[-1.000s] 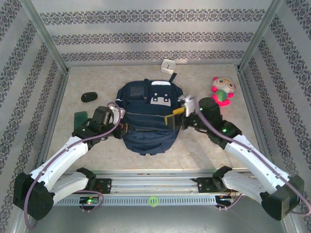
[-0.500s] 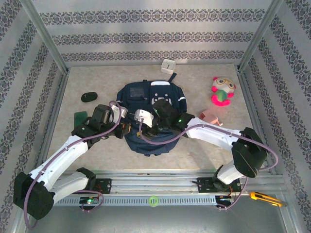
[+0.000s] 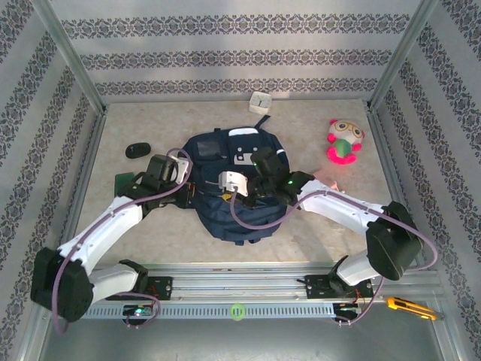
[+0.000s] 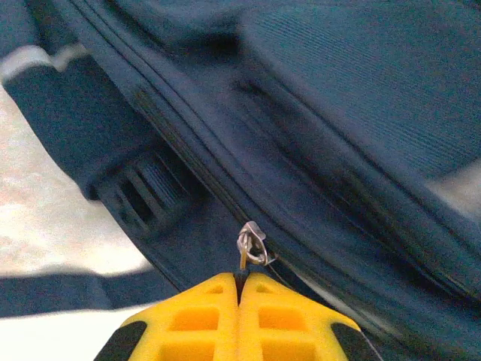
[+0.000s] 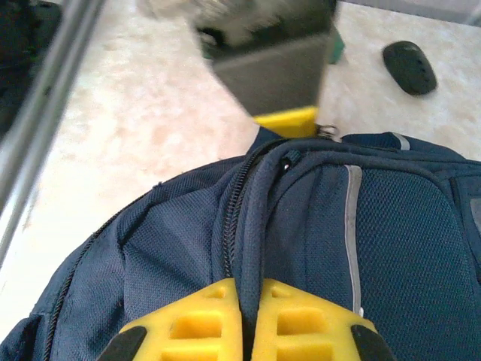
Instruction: Pack books, pencil case, and school supplies into a backpack
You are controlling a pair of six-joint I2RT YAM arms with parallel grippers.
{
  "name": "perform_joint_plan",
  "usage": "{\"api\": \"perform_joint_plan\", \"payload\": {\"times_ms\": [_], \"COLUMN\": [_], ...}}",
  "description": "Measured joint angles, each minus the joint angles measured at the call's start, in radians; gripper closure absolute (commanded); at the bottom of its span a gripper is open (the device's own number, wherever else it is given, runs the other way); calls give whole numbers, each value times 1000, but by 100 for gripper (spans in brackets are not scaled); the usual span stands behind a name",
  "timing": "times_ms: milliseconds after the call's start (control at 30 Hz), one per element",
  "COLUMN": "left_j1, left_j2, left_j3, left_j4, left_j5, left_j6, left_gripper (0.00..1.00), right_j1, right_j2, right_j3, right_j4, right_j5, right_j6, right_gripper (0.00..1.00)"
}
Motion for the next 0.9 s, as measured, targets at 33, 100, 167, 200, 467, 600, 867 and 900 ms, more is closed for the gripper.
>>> {"api": "perform_joint_plan", "payload": {"times_ms": [33, 100, 167, 200, 467, 600, 867, 900], "left_j1": [19, 55, 79, 81, 159, 159, 159, 159], "left_j2": [39, 113, 176, 201, 312, 192, -159, -173], "left_j3": [13, 43, 71, 85, 161, 152, 70, 60], "left_j4": [10, 29, 34, 41, 132, 124, 77, 62], "left_j5": [-11, -29, 0, 5, -43, -44, -113, -120], "left_j6": [6, 19, 34, 39, 28, -2, -111, -124], "left_gripper": [100, 100, 100, 100, 55, 44, 35, 35], "right_j1": [-6, -15, -20, -26, -29, -32, -27, -27], "right_j2": [-10, -31, -45, -49, -82, -40, 160, 186], "right_j3": [-2, -10, -18, -21, -41, -19, 97, 103], "right_j4": [-16, -39, -26, -18, 9, 50, 194, 216], "right_j5": [-23, -58, -54, -50, 5, 31, 150, 160], "right_j6": [-16, -36, -50, -49, 8, 52, 143, 151], "right_gripper": [100, 100, 100, 100, 100, 100, 100, 100]}}
